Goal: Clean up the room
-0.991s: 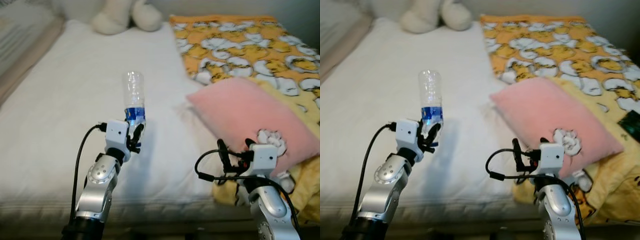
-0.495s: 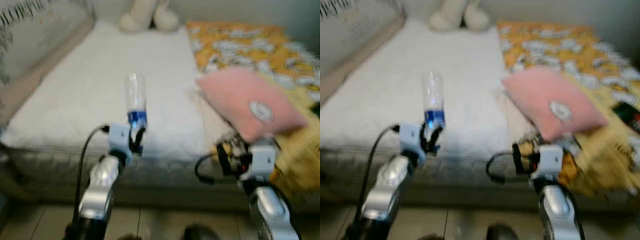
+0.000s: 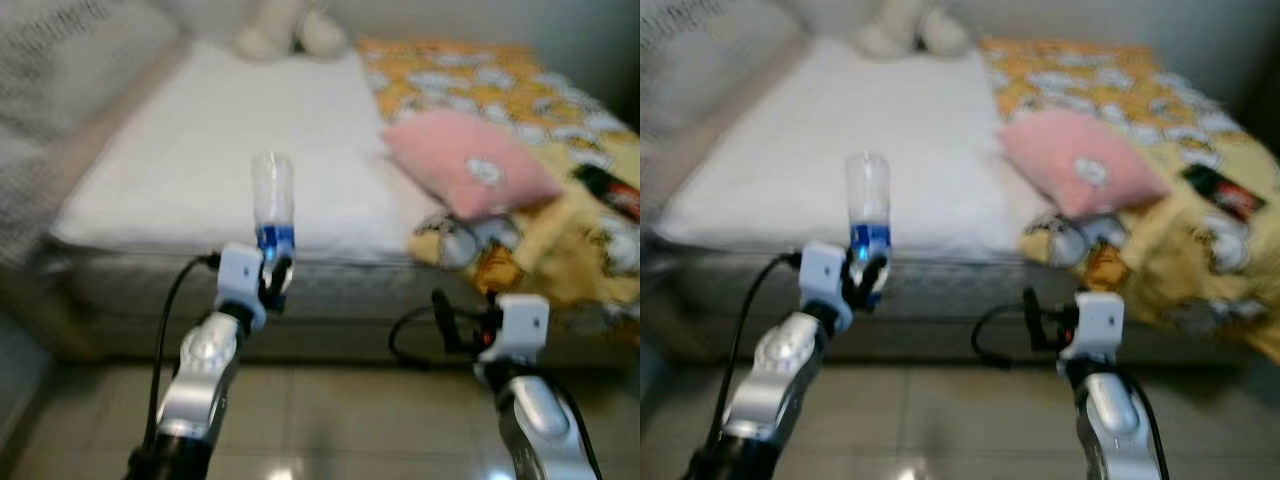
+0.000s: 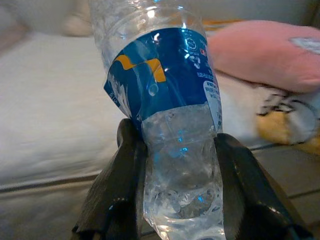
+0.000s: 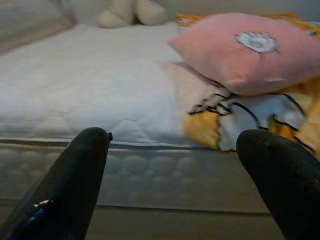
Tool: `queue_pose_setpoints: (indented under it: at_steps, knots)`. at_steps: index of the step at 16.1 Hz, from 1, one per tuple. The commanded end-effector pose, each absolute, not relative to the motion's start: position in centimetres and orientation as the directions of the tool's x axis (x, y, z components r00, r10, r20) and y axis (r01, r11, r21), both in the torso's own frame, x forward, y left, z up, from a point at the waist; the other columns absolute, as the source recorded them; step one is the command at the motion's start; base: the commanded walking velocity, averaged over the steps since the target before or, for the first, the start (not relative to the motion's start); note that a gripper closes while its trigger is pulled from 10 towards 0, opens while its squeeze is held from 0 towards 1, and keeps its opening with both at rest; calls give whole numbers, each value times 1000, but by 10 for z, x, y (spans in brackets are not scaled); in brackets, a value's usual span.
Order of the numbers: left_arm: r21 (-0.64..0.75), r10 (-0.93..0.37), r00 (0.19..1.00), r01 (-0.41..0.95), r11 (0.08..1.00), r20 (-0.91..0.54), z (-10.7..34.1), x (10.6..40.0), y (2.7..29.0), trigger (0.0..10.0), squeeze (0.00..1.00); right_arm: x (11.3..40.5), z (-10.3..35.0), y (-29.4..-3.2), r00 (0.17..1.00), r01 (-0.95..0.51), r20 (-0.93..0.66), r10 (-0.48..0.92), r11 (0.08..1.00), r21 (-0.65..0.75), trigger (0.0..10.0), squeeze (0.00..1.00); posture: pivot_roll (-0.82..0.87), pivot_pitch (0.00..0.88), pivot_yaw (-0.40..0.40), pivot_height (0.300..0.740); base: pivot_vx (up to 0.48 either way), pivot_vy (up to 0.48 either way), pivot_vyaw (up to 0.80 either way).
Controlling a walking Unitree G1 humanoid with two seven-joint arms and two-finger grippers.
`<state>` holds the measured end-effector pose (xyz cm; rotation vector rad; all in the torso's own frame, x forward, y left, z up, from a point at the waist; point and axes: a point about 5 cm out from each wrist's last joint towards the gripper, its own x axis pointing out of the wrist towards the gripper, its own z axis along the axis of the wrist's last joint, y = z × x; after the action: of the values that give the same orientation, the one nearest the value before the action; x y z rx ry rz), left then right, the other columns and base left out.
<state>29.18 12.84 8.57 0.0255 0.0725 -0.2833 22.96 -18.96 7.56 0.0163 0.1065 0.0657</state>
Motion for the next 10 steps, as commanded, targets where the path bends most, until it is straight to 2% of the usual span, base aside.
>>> queue_pose_setpoints:
  at_steps: [1,6,10]
  knots:
    - [22,-279,959,280,960,-51,90,293,128,10000,0,230,78,-192,994,-54,-96,55,998,14,10000,0,-186,0,48,732,0,0,694]
    - [4,-253,965,254,967,-71,86,292,133,10000,0,229,75,-189,993,-61,-101,62,998,14,10000,0,-176,0,47,732,0,-480,660]
    - [1,-217,972,218,976,-93,80,288,145,10000,0,224,73,-201,994,-16,-110,18,1000,24,10000,0,-158,0,37,732,0,-480,609]
